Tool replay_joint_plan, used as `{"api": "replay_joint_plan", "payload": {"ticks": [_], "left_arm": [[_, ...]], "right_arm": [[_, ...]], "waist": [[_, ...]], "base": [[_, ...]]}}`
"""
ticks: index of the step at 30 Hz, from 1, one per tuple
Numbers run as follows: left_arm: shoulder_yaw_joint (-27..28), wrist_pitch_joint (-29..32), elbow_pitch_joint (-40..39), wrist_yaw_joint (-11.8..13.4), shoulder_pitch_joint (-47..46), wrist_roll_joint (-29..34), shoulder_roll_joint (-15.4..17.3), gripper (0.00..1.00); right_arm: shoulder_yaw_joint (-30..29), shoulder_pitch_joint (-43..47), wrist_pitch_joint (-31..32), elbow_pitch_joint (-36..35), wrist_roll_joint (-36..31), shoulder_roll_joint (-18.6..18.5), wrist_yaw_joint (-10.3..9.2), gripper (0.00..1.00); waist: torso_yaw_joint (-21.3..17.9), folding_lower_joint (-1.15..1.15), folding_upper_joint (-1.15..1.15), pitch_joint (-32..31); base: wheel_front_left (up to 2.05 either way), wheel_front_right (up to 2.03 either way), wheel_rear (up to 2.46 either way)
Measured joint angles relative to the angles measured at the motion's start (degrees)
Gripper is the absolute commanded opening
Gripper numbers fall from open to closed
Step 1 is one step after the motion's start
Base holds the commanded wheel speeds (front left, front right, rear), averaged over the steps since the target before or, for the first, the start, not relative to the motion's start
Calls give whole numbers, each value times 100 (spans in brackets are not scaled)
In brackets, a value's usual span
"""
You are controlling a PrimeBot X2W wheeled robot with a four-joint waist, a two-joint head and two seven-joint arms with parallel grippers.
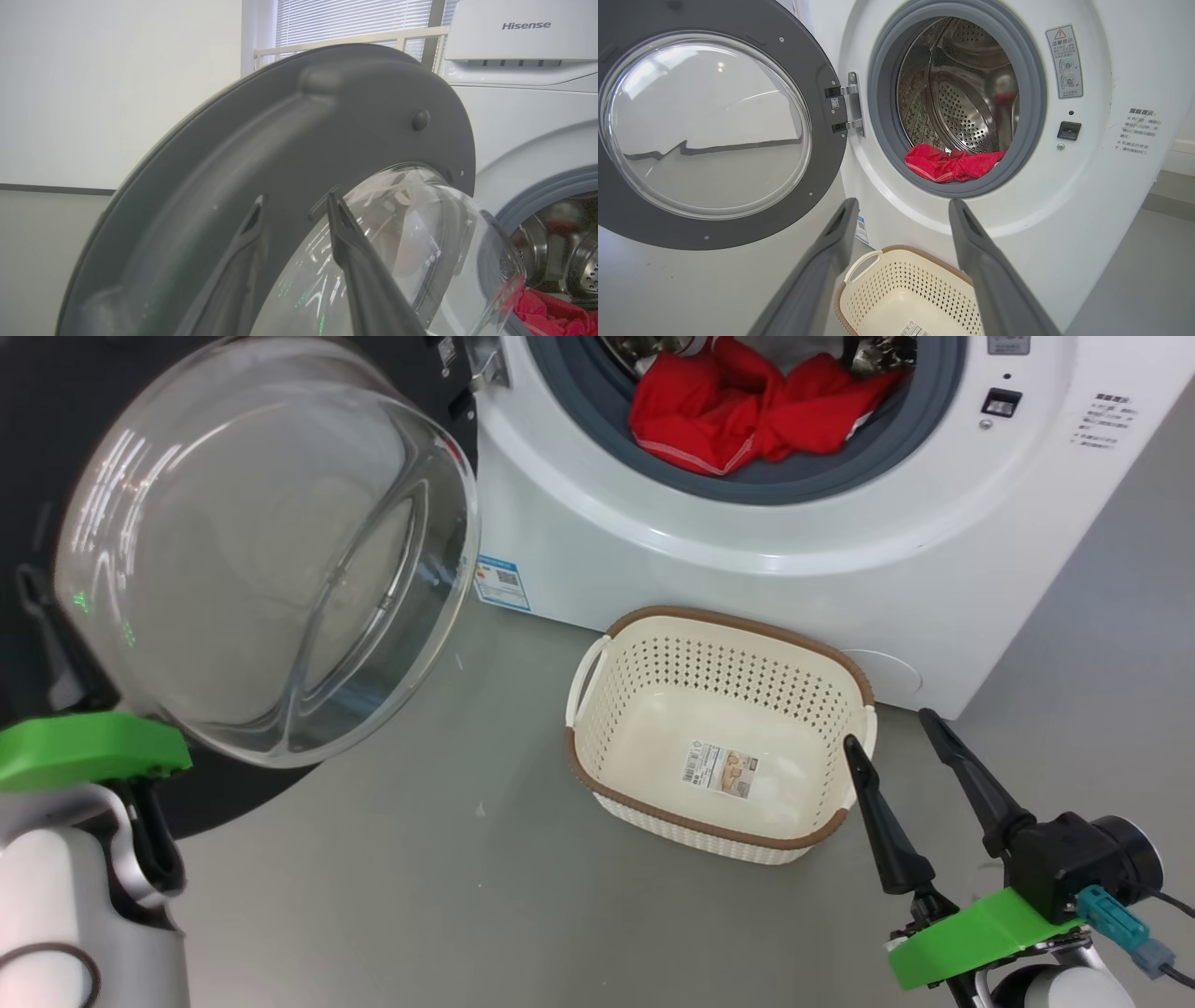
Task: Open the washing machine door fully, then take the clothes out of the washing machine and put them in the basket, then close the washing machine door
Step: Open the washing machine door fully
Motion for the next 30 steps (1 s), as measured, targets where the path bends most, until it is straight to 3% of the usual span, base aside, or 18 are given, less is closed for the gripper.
{"api": "replay_joint_plan", "payload": {"ticks": [9,16,30], "left_arm": [[-430,23,-1513,-82,440,54,-143,100],[-959,399,-2261,-238,755,-62,-196,100],[-1684,773,-2609,-557,1232,-232,-202,100]], "right_arm": [[-158,-3,-294,271,205,3,0,100],[-411,-52,-464,469,288,13,0,100],[-993,-355,-700,739,296,30,0,100]], "waist": [[-325,0,0,-126],[-681,0,0,-211],[-1493,0,0,-292]], "base": [[0,0,0],[0,0,0],[0,0,0]]}}
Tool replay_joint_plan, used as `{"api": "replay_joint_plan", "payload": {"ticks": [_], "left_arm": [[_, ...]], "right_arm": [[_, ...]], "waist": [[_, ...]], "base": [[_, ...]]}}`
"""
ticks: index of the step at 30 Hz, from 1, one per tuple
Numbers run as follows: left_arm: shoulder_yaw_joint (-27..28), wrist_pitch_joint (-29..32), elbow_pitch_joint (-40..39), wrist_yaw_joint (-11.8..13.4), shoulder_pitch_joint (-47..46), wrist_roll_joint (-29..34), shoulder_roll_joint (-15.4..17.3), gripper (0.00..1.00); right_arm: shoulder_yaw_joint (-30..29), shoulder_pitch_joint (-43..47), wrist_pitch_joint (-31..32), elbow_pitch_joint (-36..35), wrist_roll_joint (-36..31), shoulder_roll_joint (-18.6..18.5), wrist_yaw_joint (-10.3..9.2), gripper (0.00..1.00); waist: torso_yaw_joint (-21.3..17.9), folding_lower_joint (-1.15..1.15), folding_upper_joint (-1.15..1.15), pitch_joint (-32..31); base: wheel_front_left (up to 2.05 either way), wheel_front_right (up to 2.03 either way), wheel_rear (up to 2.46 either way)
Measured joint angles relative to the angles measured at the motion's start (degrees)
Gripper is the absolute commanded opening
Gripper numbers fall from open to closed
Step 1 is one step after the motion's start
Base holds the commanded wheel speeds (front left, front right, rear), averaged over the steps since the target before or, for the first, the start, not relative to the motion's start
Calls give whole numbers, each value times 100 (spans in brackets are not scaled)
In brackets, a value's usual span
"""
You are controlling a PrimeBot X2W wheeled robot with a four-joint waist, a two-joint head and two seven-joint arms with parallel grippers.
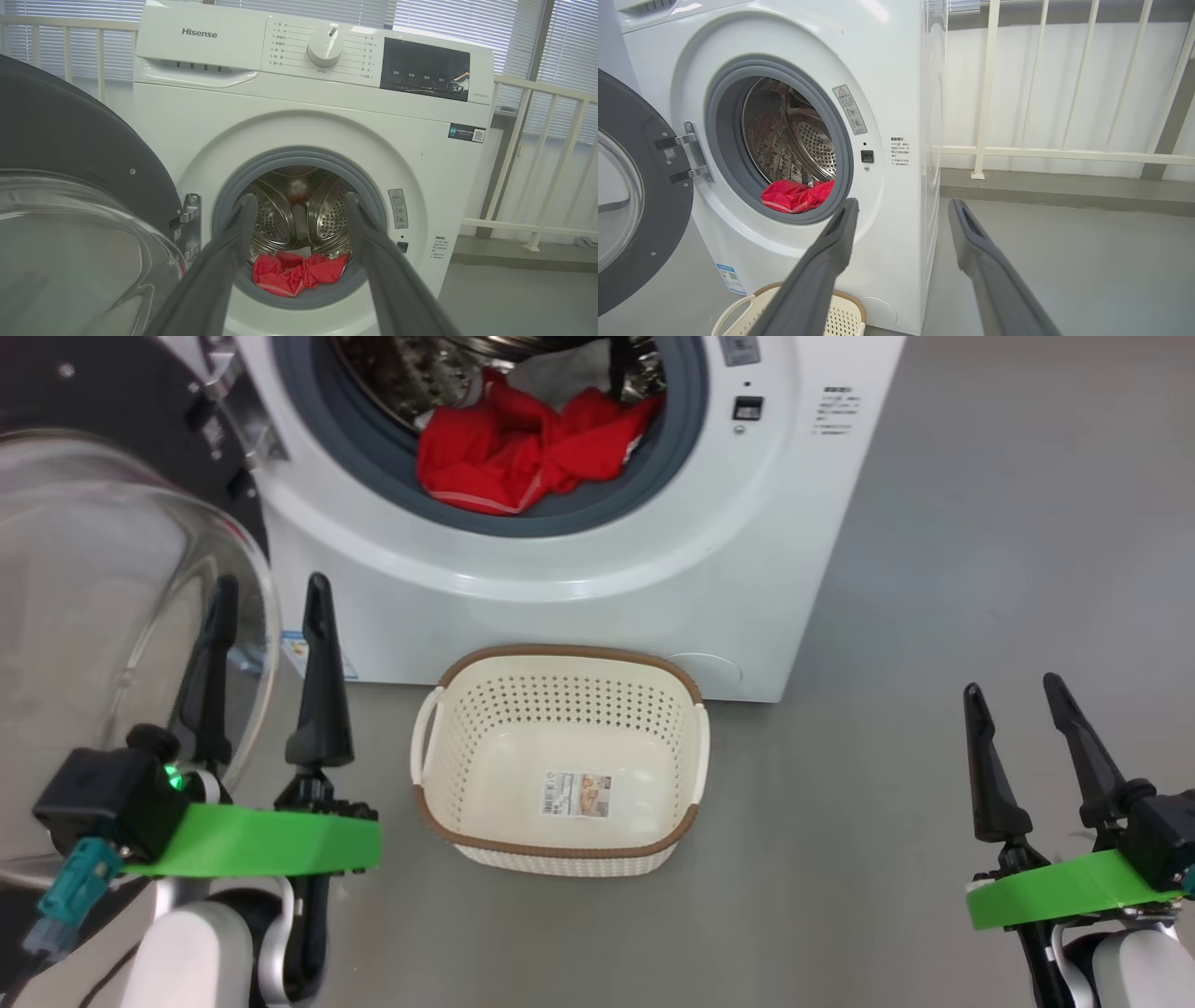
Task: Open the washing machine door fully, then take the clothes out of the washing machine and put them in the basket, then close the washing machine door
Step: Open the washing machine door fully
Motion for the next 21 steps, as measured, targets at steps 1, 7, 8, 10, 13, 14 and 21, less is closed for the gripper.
{"api": "replay_joint_plan", "payload": {"ticks": [1,7,8,10,13,14,21], "left_arm": [[-21,37,19,-20,44,-30,0,100],[-87,27,118,-133,281,-134,46,100],[-120,25,140,-176,329,-131,74,100],[-188,-16,156,-224,440,-77,155,100],[-191,-32,202,-223,533,-71,187,100],[-190,-69,220,-223,577,-71,199,100],[-146,-151,327,-214,954,-123,210,100]], "right_arm": [[-27,-30,-4,15,2,-1,0,100],[-70,-66,-49,101,144,1,0,100],[-80,-69,-53,112,147,1,0,100],[-93,-102,-56,129,147,2,0,100],[-120,-119,-79,130,147,2,0,100],[-125,-118,-81,131,147,2,0,100],[-79,-101,-97,115,204,3,0,100]], "waist": [[-55,0,0,-5],[-370,0,0,-60],[-421,0,0,-73],[-523,0,0,-100],[-621,0,0,-129],[-667,0,0,-145],[-974,0,0,-287]], "base": [[0,0,0],[0,0,0],[0,0,0],[0,0,0],[0,0,0],[0,0,0],[0,0,0]]}}
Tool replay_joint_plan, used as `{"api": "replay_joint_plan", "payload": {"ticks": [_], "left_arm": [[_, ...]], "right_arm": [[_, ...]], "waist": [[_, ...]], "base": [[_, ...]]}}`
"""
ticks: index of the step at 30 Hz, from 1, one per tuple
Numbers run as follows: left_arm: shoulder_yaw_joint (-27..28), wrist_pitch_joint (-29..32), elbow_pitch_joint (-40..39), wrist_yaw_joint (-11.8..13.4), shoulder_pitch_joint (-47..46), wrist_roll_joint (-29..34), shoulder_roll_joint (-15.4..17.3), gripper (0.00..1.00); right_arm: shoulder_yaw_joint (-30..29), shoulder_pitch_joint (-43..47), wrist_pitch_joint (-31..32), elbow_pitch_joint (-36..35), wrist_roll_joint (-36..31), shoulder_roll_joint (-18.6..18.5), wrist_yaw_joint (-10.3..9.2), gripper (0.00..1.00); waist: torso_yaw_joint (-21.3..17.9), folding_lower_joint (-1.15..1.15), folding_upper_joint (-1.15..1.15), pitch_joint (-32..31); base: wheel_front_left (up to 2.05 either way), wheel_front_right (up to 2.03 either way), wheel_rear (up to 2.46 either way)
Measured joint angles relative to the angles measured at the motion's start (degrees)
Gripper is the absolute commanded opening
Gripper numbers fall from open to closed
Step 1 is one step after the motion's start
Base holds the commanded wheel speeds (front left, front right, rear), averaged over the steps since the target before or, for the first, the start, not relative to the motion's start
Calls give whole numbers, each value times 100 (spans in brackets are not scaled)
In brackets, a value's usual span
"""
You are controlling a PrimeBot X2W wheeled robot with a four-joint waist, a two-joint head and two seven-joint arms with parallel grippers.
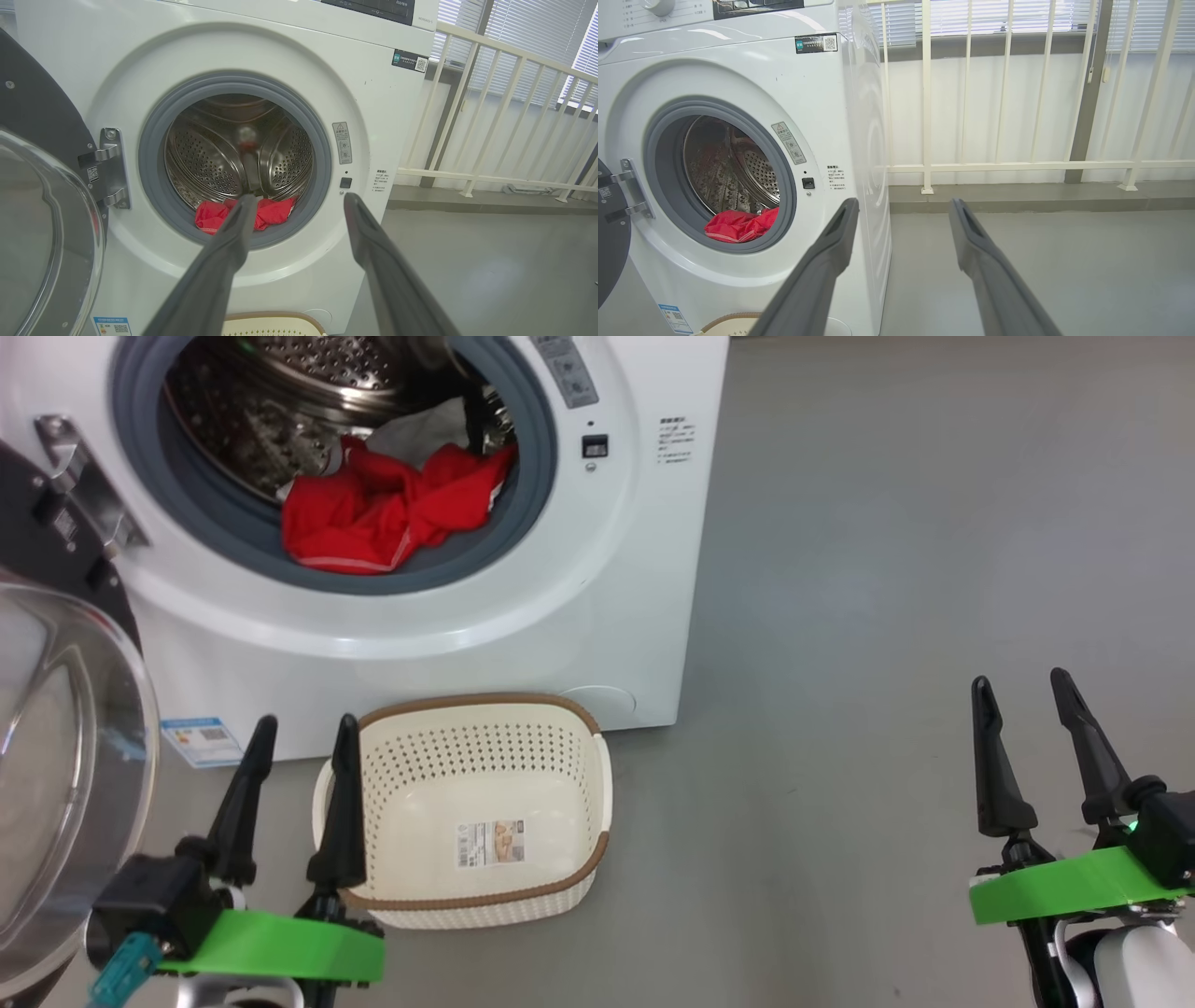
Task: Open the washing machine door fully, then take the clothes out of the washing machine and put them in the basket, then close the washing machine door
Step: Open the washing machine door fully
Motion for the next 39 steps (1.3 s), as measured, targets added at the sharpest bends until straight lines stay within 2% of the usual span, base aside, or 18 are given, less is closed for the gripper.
{"api": "replay_joint_plan", "payload": {"ticks": [15,25,39], "left_arm": [[52,-270,187,69,749,0,96,100],[3,-320,229,197,860,52,104,100],[-29,-313,223,298,864,53,169,100]], "right_arm": [[175,497,0,-153,40,19,0,100],[277,818,0,-289,-63,26,0,100],[328,831,0,-304,-62,36,0,100]], "waist": [[-337,0,0,-402],[-284,0,0,-399],[-203,0,0,-376]], "base": [[0,0,0],[0,0,0],[0,0,0]]}}
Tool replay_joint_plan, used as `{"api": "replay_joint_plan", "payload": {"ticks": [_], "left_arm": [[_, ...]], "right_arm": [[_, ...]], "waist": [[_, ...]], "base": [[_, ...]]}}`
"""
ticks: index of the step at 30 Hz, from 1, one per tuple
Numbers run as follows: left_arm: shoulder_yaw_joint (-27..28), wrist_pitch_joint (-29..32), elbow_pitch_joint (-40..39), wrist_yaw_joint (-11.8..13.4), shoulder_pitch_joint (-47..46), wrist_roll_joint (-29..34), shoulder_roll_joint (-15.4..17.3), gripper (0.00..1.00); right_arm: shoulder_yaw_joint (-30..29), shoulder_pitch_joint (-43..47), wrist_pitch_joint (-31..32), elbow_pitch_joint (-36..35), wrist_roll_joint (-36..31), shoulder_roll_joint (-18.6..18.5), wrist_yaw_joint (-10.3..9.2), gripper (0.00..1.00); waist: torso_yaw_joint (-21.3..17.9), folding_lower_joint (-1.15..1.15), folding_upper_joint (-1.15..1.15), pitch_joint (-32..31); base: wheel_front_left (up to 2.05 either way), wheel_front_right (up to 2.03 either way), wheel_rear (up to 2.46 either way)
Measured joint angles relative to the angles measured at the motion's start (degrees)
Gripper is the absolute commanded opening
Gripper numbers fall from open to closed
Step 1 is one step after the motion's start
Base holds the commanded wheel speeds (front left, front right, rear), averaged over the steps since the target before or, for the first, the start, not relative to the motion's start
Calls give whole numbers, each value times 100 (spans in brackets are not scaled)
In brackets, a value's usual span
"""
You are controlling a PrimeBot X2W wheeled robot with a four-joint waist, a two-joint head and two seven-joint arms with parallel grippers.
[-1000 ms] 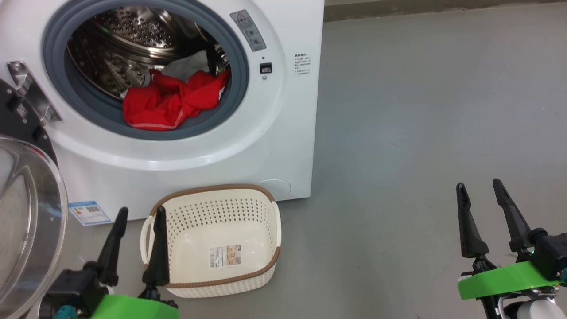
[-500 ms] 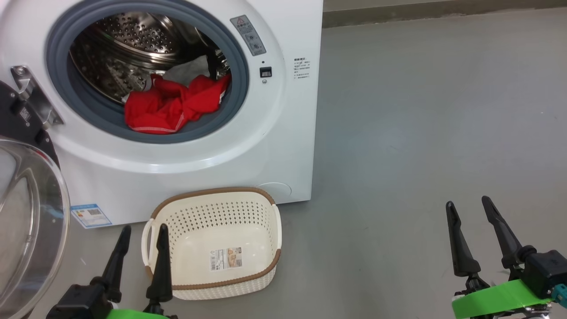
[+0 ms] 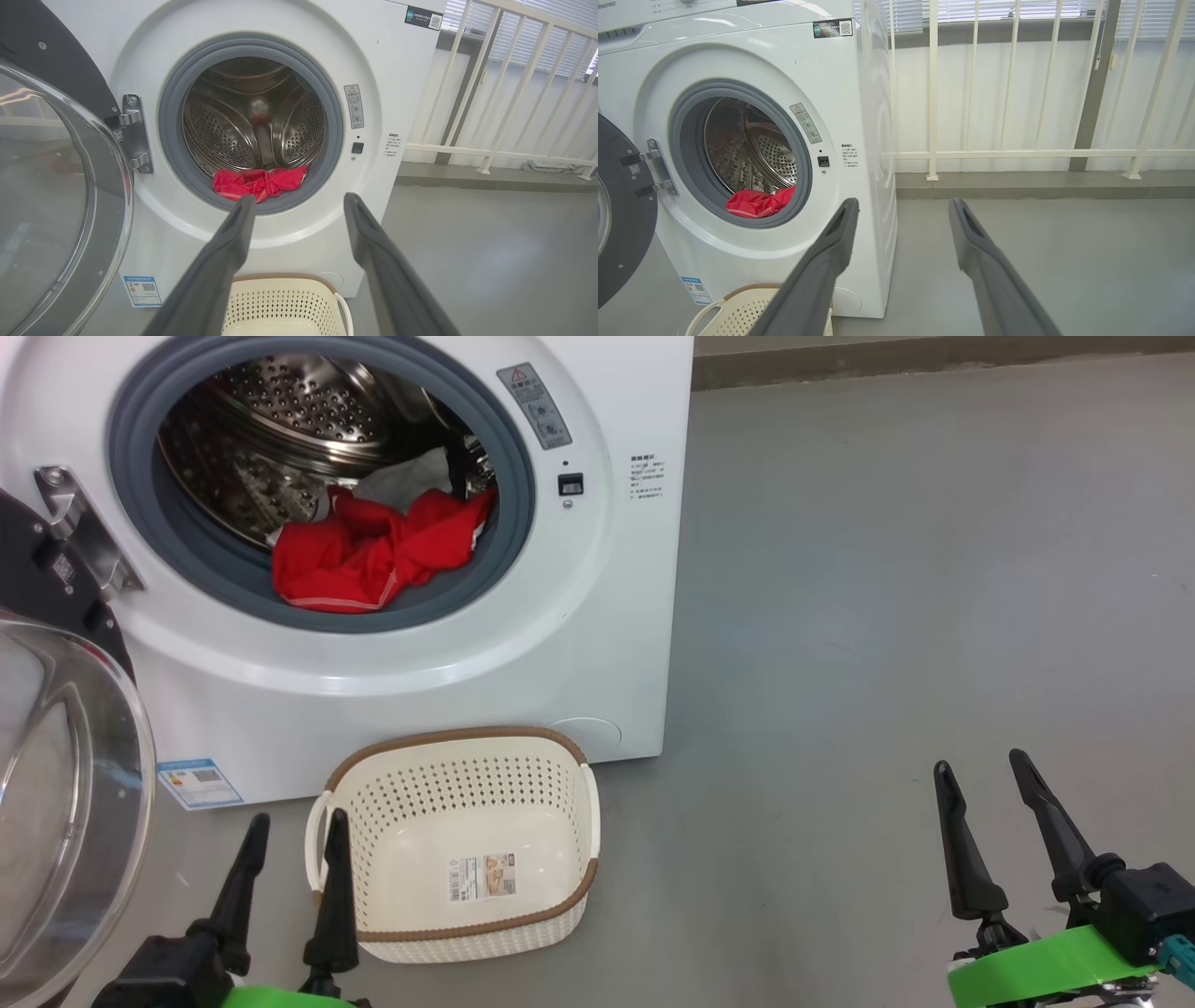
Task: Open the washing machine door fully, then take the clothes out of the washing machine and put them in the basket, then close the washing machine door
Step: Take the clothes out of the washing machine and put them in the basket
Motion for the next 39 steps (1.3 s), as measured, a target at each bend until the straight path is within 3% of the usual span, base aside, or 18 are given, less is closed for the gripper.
{"api": "replay_joint_plan", "payload": {"ticks": [4,23,39], "left_arm": [[14,54,1,115,8,-1,0,100],[-19,36,-107,145,77,-68,7,100],[-87,-5,-105,207,75,-54,21,100]], "right_arm": [[30,0,0,0,0,1,0,100],[41,-2,0,-2,7,4,0,100],[43,-3,0,1,7,5,0,100]], "waist": [[5,0,0,-11],[59,0,0,71],[62,0,0,60]], "base": [[32,-15,-17],[136,-121,-15],[15,-15,0]]}}
